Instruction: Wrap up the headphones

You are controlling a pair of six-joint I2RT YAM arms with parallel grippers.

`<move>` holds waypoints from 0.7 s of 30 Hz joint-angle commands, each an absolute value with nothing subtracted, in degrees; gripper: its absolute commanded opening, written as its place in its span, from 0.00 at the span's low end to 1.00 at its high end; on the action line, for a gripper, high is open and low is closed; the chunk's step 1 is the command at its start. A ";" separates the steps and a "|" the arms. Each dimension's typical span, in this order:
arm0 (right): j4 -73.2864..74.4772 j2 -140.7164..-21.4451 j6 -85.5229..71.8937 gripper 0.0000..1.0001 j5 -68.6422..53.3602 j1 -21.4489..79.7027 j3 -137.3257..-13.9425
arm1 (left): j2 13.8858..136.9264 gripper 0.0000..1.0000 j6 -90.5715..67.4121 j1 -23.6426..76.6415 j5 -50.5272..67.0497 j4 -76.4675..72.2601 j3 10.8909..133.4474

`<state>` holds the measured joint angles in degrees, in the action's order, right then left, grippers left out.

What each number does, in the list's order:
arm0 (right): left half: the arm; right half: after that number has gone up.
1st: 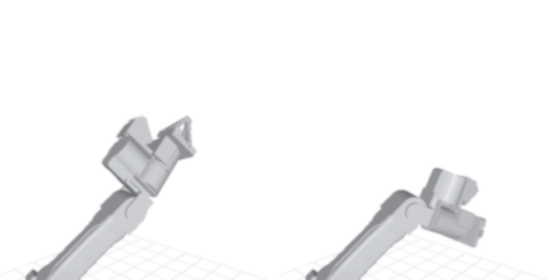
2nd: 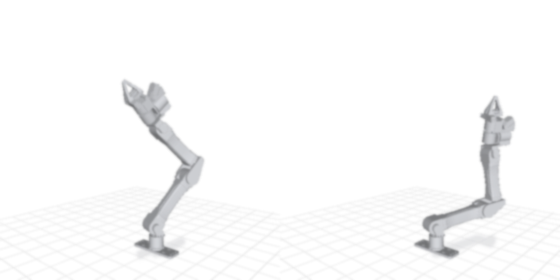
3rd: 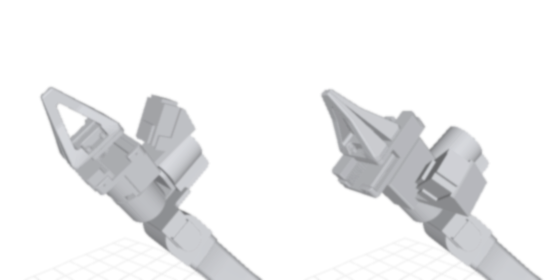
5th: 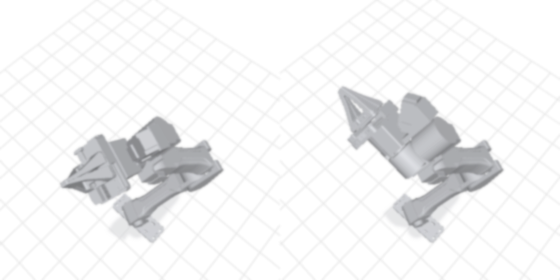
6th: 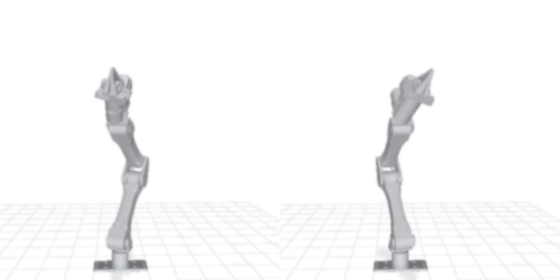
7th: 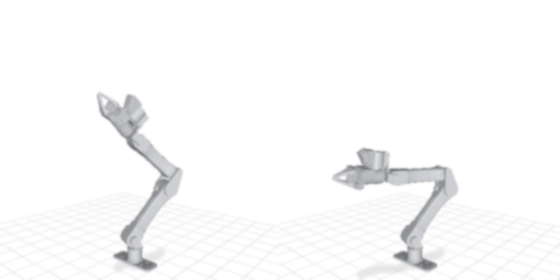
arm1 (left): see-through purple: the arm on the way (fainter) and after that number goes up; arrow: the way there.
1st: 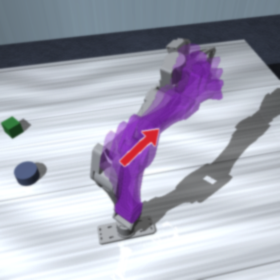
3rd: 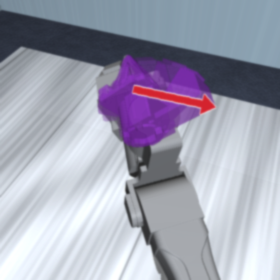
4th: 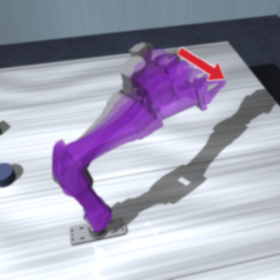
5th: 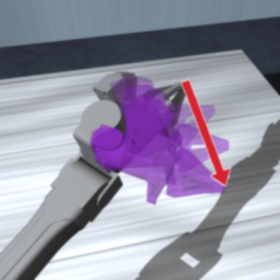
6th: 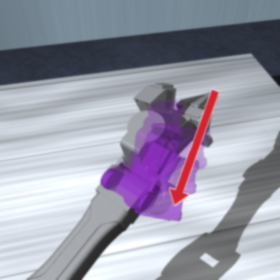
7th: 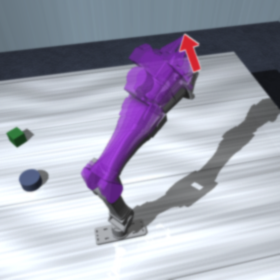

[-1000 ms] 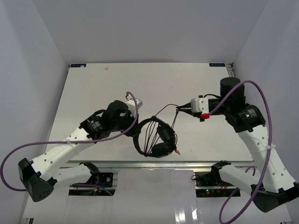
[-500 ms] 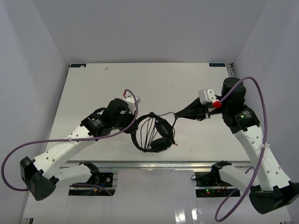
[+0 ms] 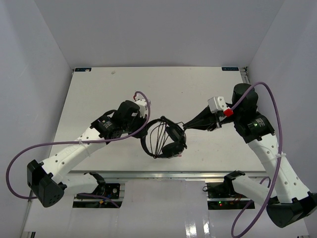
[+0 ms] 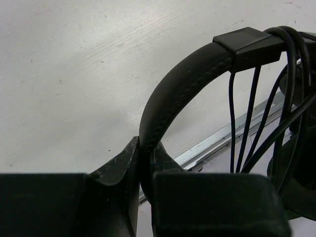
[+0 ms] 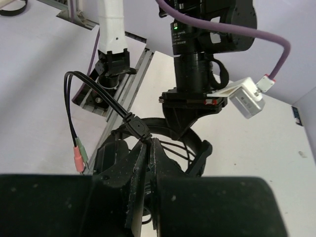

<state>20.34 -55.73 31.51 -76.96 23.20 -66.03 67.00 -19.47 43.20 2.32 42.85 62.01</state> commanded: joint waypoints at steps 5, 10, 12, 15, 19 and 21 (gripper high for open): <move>17.67 -58.43 38.96 0.08 -79.17 15.75 -70.09 | 56.89 0.00 -17.14 42.79 11.55 39.78 59.64; 17.62 -61.15 41.37 0.08 -82.73 11.23 -71.96 | 53.86 0.00 -14.97 42.76 15.45 41.50 57.60; 17.64 -62.04 42.23 0.08 -84.29 10.07 -72.71 | 53.10 0.00 -14.25 42.75 17.08 41.92 57.08; 17.67 -63.05 43.17 0.08 -86.06 8.32 -73.43 | 52.08 0.00 -13.17 42.78 18.52 42.34 57.00; 17.67 -64.23 43.35 0.08 -89.21 5.70 -73.91 | 51.73 0.00 -11.58 42.80 19.84 43.61 57.98; 17.73 -64.26 44.32 0.08 -90.63 4.63 -72.54 | 51.31 0.00 -11.08 42.74 21.11 43.77 58.56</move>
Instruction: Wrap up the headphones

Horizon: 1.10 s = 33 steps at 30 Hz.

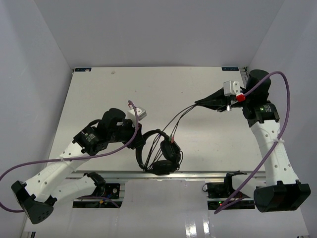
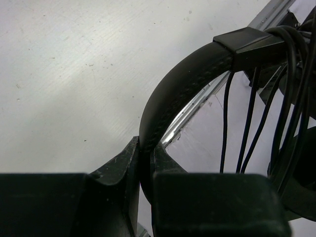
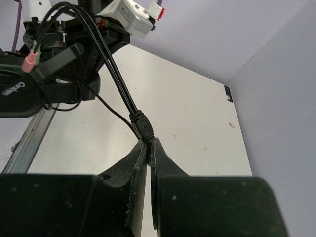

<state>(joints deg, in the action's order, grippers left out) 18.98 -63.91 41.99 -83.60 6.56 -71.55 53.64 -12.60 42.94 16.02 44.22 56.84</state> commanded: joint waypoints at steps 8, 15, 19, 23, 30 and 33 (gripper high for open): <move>17.48 -61.85 51.85 0.08 -91.62 4.13 -62.27 | 50.85 0.00 -11.51 42.80 24.31 43.42 61.32; 17.23 -61.06 56.33 0.08 -94.24 4.13 -57.90 | 51.72 0.00 -11.65 42.80 25.81 42.89 62.64; 17.40 -58.39 62.26 0.08 -92.98 4.20 -54.13 | 52.26 0.00 -11.71 42.71 24.52 43.27 64.06; 17.80 -56.67 69.05 0.08 -88.65 4.91 -50.68 | 53.65 0.00 -12.88 42.80 25.57 41.64 65.23; 37.23 -56.76 104.57 0.08 -72.89 10.46 -47.37 | 58.11 0.00 -19.18 42.57 21.42 38.04 67.87; 33.56 -54.83 107.29 0.08 -69.97 10.71 -42.79 | 59.56 0.00 -22.00 42.11 19.96 35.77 67.78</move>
<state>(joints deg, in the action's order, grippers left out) 30.60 -56.85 93.35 -75.72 10.23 -47.38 58.72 -16.22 42.83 21.42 41.45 65.28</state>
